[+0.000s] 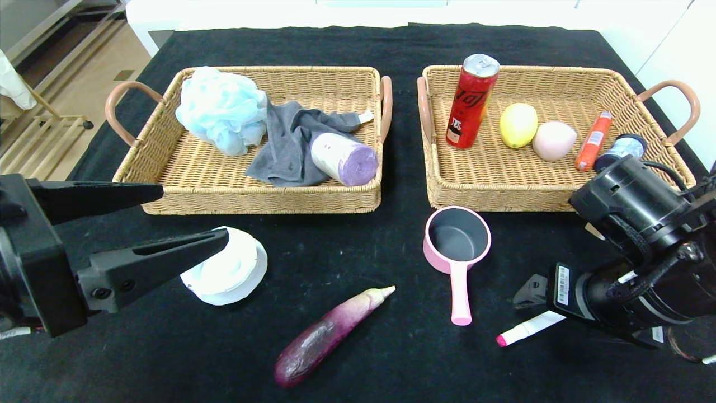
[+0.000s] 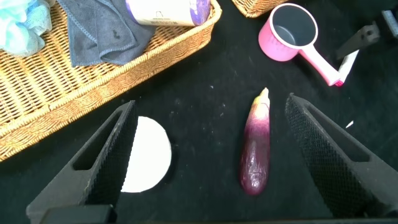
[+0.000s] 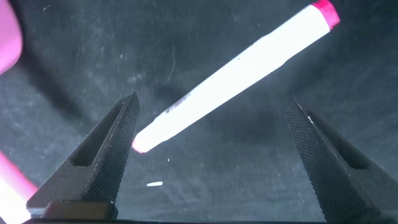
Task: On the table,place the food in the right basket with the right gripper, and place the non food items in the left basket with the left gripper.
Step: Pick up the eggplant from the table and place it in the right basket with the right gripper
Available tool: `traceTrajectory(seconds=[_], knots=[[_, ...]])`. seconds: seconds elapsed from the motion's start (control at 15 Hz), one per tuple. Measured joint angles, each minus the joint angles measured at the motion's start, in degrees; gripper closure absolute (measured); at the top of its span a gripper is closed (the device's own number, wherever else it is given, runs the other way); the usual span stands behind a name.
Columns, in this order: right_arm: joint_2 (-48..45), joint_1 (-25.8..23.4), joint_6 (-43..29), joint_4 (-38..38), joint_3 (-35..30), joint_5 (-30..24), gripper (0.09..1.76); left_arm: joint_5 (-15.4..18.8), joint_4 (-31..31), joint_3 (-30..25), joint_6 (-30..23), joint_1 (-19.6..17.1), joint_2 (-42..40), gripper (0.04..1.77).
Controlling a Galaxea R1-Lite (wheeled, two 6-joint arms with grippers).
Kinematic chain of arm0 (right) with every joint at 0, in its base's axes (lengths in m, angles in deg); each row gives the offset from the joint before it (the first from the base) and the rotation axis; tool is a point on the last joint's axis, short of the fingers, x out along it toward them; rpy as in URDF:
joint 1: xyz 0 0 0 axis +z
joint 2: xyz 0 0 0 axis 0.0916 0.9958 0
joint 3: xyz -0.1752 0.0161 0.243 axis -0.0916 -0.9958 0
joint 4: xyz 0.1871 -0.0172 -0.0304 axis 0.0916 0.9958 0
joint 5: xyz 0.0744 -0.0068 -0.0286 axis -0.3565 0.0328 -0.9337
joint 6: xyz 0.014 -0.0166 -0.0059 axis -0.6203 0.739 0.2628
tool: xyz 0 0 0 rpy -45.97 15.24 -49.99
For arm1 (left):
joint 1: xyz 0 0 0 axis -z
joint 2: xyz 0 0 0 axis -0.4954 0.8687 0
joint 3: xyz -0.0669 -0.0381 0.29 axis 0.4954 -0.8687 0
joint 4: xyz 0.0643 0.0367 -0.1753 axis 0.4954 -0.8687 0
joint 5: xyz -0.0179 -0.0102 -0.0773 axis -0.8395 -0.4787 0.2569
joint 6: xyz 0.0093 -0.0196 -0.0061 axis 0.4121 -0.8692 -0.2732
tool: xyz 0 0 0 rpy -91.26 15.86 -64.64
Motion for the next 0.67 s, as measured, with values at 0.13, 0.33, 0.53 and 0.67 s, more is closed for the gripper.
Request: traceTrajectory(seconds=[0.13, 0.33, 0.53, 0.67], knots=[[0.4, -0.4, 0.0, -0.3, -0.1, -0.1, 0.14, 0.0, 0.0, 0.0, 0.0, 0.0, 0.1, 0.09], [1.2, -0.7, 0.0, -0.3, -0.1, -0.1, 0.14, 0.0, 0.0, 0.0, 0.0, 0.0, 0.1, 0.09], [2.0, -0.9, 0.0, -0.4, -0.1, 0.0, 0.14, 0.0, 0.0, 0.0, 0.0, 0.0, 0.1, 0.09], [2.2, -1.1, 0.1, -0.4, -0.1, -0.7, 0.14, 0.0, 0.0, 0.0, 0.0, 0.0, 0.1, 0.09]])
